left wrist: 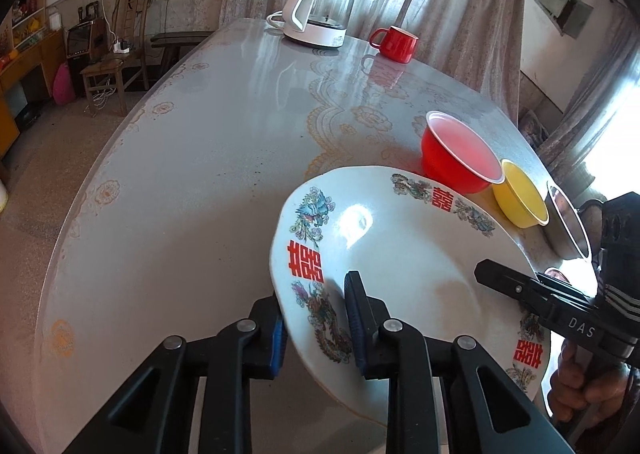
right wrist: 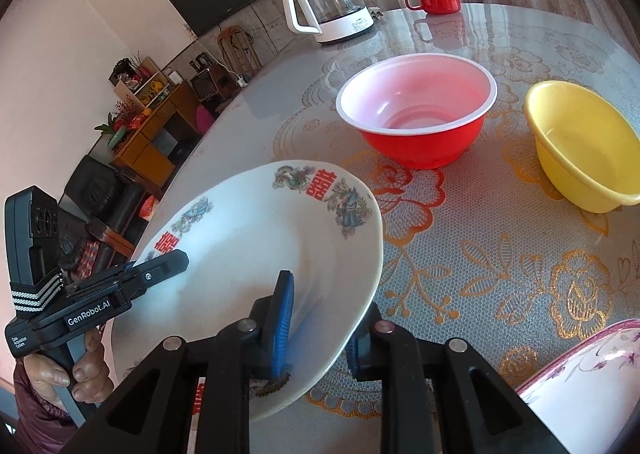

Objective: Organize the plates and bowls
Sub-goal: 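Lift the double-happiness plate off the table with both tools, then lower the double-happiness plate onto the purple-rimmed plate with both tools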

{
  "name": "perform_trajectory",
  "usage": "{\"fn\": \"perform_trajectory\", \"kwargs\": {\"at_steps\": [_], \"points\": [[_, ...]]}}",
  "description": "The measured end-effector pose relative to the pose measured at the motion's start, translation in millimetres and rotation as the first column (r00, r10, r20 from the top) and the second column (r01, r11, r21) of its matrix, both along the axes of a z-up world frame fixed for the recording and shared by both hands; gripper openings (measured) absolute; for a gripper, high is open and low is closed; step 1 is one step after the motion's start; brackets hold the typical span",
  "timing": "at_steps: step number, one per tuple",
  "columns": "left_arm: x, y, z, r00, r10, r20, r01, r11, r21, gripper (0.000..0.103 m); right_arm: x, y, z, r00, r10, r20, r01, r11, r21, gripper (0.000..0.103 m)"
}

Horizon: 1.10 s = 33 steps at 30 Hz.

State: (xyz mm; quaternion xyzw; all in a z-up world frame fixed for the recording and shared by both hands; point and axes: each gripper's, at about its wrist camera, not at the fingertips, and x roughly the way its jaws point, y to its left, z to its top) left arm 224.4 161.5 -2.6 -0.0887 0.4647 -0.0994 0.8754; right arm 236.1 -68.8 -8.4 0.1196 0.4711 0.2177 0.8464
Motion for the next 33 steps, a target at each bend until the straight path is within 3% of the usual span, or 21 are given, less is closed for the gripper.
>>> {"fn": "perform_trajectory", "kwargs": {"at_steps": [4, 15, 19, 33], "points": [[-8, -8, 0, 1.0, -0.01, -0.007, 0.01, 1.0, -0.01, 0.026, -6, -4, 3, 1.0, -0.015, 0.02, 0.016, 0.999, -0.045, 0.022], [-31, -25, 29, 0.996, -0.056, 0.065, 0.057, 0.998, -0.021, 0.027, -35, -25, 23, 0.995, -0.061, 0.078, 0.061, 0.998, 0.0, 0.023], [-46, -41, 37, 0.991, -0.099, 0.088, 0.099, 0.995, 0.007, 0.027, -52, -36, 31, 0.992, -0.083, 0.09, 0.082, 0.997, 0.013, 0.023], [-95, -108, 56, 0.964, -0.217, 0.152, 0.225, 0.973, -0.041, 0.028, -116, -102, 53, 0.97, -0.183, 0.161, 0.186, 0.983, -0.003, 0.023]]}}
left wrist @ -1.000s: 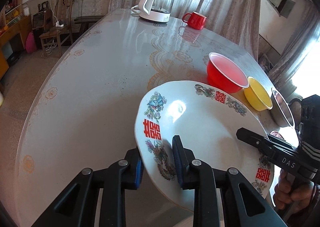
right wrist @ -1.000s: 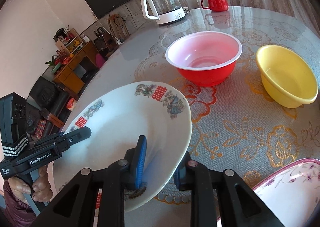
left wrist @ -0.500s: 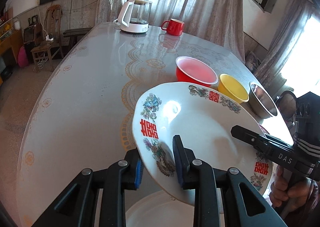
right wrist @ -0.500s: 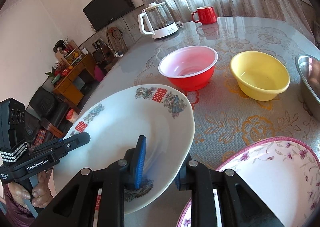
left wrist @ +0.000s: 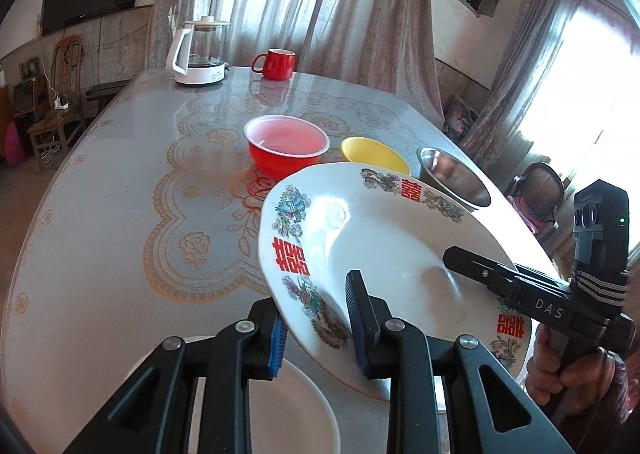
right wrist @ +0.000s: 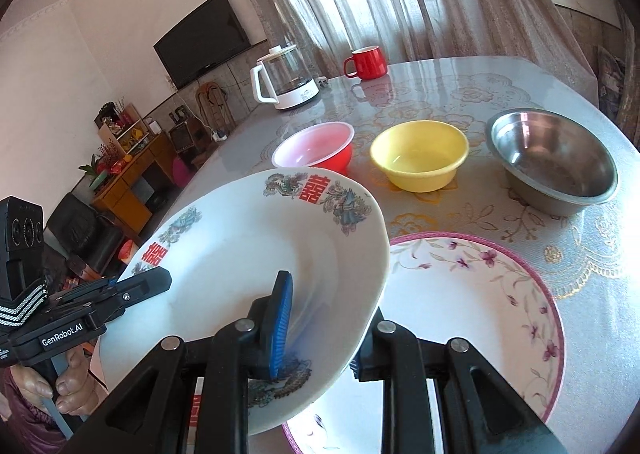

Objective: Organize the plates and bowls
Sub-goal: 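Lower the double-happiness plate onto the purple-rimmed plate with both tools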

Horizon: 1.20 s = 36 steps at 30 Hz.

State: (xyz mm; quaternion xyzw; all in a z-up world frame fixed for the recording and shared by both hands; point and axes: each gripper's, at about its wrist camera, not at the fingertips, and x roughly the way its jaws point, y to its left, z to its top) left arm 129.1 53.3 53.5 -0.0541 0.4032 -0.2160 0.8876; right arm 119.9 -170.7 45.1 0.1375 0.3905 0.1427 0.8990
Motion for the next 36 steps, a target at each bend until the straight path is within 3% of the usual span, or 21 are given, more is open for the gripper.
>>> {"fn": "perform_trajectory", "kwargs": {"at_steps": [20, 36], "points": [[-36, -85, -23, 0.987, -0.143, -0.069, 0.142, 0.99, -0.022, 0.029, -52, -75, -18, 0.986, -0.163, -0.032, 0.161, 0.986, -0.045, 0.023], [-20, -97, -47, 0.981, -0.129, -0.144, 0.131, 0.991, 0.004, 0.03, -51, -93, -41, 0.974, -0.208, -0.088, 0.202, 0.977, -0.071, 0.024]]}}
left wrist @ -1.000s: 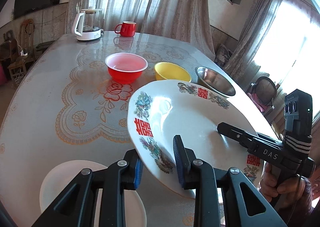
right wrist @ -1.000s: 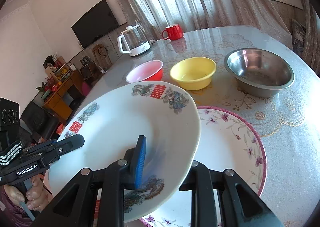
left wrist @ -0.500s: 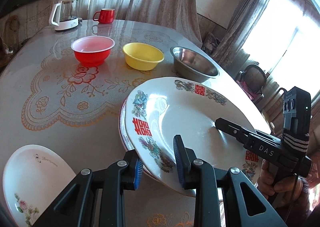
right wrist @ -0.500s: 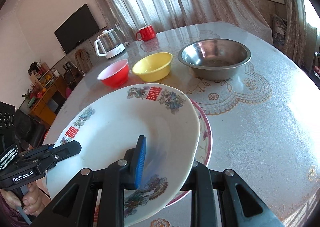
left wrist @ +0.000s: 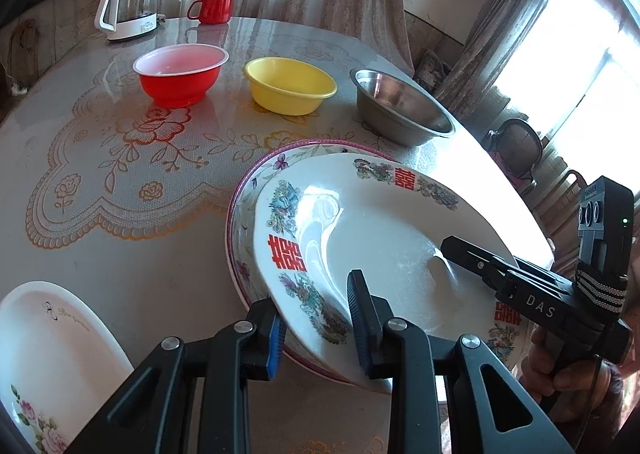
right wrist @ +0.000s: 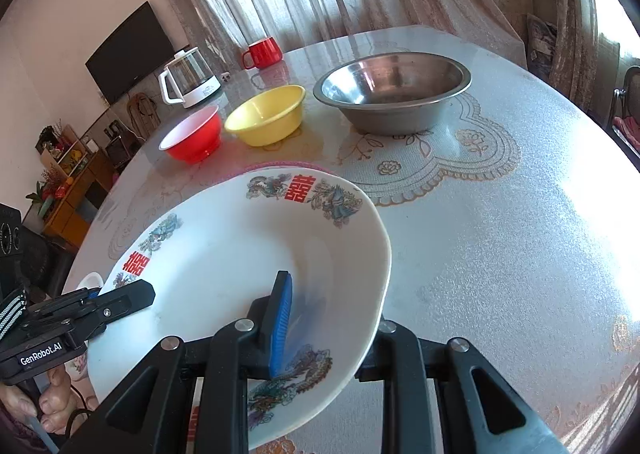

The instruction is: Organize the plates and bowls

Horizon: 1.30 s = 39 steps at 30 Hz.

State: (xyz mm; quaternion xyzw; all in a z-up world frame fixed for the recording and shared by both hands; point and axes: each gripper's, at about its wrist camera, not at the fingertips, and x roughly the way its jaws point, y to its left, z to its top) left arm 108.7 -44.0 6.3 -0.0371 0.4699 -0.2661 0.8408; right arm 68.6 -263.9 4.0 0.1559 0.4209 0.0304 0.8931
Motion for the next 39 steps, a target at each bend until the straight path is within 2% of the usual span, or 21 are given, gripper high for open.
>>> {"fn": "perform_trajectory", "kwargs": {"at_steps": [14, 18, 24, 33, 39], "points": [[1, 9, -2, 0.998, 0.05, 0.025, -0.051, 0.998, 0.029, 0.028, -3, 1, 10, 1.0, 0.019, 0.0, -0.019, 0.996, -0.082, 0.026], [-1, 9, -1, 0.998, 0.051, 0.039, -0.053, 0.998, 0.043, 0.027, -8, -3, 10, 1.0, -0.012, -0.005, 0.011, 0.99, -0.139, 0.026], [-2, 7, -1, 0.997, 0.059, 0.053, -0.062, 0.997, 0.054, 0.027, -10, 0, 6, 1.0, -0.002, -0.002, 0.001, 0.984, -0.178, 0.027], [-4, 15, 3, 0.996, 0.088, 0.032, -0.088, 0.996, 0.021, 0.027, -10, 6, 5, 1.0, 0.022, 0.012, -0.019, 0.978, -0.207, 0.027], [-7, 14, 2, 0.991, 0.113, 0.072, -0.118, 0.991, 0.067, 0.027, -9, 11, 5, 0.999, 0.029, 0.016, -0.025, 0.974, -0.227, 0.028]]}}
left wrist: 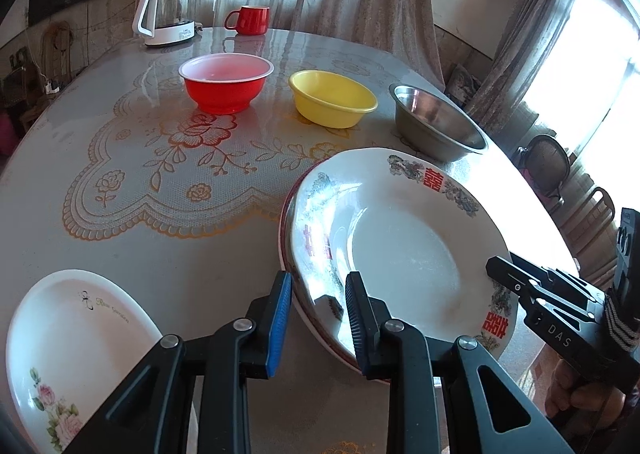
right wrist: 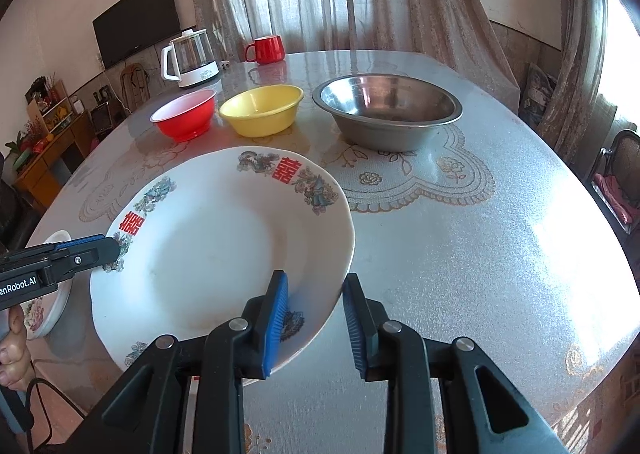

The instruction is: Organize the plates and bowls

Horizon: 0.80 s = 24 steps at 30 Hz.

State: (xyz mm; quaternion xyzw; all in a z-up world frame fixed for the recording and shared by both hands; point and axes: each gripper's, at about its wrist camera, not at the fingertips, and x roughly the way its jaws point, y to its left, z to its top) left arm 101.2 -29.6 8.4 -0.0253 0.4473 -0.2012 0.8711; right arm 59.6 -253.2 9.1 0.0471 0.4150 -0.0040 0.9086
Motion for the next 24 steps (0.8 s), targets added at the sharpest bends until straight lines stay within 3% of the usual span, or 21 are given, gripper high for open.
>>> {"fn": "perform_trajectory", "kwargs": {"at_steps": [8, 18, 21, 24], "points": [[-3, 0, -3, 1.0, 0.003, 0.006, -0.003, 1.0, 0.022, 0.031, 2, 14, 1, 1.0, 0.002, 0.021, 0.0, 0.995, -0.104, 0.029], [-5, -7, -7, 1.0, -0.003, 0.023, 0.002, 0.999, 0.04, 0.031, -13, -9, 6, 0.997, -0.044, 0.056, 0.044, 0.999, -0.003, 0.029], [-2, -7, -7, 1.0, 0.0, 0.024, -0.001, 0.999, 0.042, 0.031, -13, -1, 6, 0.997, -0.031, 0.076, 0.033, 0.999, -0.037, 0.017], [-1, -8, -8, 1.0, 0.004, 0.026, -0.005, 0.999, 0.046, 0.031, -11, 7, 5, 0.996, -0.015, 0.083, 0.022, 0.996, -0.081, 0.012]]}}
